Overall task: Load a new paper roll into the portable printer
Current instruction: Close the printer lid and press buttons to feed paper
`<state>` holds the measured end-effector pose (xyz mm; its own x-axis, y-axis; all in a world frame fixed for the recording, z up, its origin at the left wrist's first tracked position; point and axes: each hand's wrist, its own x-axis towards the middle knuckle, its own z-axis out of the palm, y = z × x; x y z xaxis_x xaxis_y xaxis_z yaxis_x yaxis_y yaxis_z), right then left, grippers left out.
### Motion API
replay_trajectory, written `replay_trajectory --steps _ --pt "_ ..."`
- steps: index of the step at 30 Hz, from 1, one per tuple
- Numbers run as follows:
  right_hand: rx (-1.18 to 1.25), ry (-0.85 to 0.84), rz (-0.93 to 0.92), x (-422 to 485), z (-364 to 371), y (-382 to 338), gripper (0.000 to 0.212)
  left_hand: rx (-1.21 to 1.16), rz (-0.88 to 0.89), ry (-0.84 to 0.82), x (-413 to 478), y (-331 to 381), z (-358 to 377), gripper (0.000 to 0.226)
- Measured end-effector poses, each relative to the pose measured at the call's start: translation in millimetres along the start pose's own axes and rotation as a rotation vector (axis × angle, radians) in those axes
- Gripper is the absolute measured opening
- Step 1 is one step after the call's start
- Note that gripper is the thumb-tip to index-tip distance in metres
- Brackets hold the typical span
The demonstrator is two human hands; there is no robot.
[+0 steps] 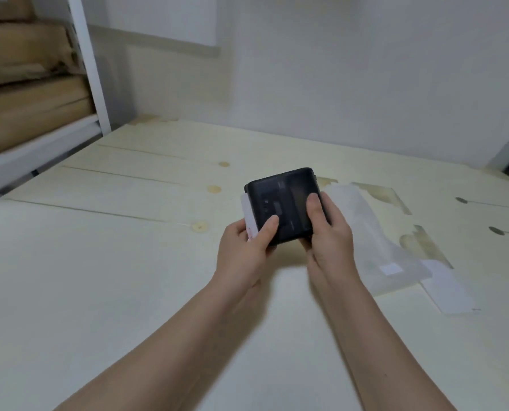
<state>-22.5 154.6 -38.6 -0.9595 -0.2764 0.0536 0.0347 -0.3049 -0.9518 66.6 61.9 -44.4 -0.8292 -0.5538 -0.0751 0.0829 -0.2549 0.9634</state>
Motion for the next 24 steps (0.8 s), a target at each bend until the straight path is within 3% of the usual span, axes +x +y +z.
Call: replay_trajectory --steps 2,5,14,18,21,24 --pt "0.04 -0.089 0.031 2 -6 -4 0.064 -0.199 -0.022 0.049 4 3 1 0.012" --pt "-0.094 -0.237 -0.004 6 -13 -9 0.065 -0.395 -0.046 0.028 10 6 -6 0.026" --pt "-0.337 -0.174 -0.204 -5 -6 -11 0.036 -0.31 0.161 0.106 16 13 -17 0.047" --pt "-0.527 -0.33 -0.322 -8 -9 -12 0.042 -0.2 0.236 0.169 18 19 -22 0.049" --pt "-0.637 -0.414 -0.374 -9 -9 -7 0.031 -0.09 0.248 0.167 20 18 -23 0.042" --pt "-0.624 -0.284 -0.344 -6 -8 1 0.034 -0.079 0.187 0.071 21 13 -20 0.044"
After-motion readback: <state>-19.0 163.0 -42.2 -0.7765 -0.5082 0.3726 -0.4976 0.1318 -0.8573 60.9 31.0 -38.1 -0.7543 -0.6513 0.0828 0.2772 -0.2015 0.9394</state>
